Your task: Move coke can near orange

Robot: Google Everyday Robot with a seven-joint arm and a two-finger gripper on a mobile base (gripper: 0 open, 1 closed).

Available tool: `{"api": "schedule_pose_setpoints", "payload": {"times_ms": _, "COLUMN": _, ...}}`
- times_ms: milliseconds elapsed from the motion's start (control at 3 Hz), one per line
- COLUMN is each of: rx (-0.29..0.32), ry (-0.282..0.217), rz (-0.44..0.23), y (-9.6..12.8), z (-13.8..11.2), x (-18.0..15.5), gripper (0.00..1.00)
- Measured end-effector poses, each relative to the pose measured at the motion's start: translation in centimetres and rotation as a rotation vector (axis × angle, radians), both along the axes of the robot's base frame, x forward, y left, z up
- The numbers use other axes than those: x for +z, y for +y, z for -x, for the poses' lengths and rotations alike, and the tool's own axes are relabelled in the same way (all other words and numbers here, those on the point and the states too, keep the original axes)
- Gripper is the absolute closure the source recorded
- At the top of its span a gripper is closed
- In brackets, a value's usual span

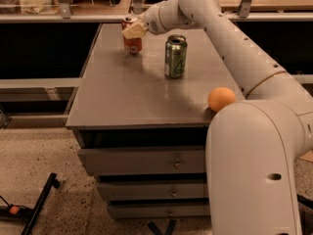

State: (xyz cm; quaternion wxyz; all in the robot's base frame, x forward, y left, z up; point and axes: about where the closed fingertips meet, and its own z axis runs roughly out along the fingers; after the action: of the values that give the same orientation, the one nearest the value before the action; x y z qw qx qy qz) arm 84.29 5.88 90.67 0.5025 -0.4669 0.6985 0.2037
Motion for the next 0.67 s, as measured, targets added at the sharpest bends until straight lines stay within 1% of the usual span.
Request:
{"api": "schedule_pose_setpoints", "payload": {"times_ms": 333, "rx": 0.004, "ry": -0.007, "rz": -0.002, "y": 0.0, "z": 0.2, "x": 0.4, "gripper": 1.00}}
{"api": "schedule_pose_setpoints", "payload": {"times_ms": 667, "rx": 0.009, "ry": -0.021, "rz": -0.002, "y": -0.1, "z": 0.1, "x": 1.7, "gripper": 1.00}}
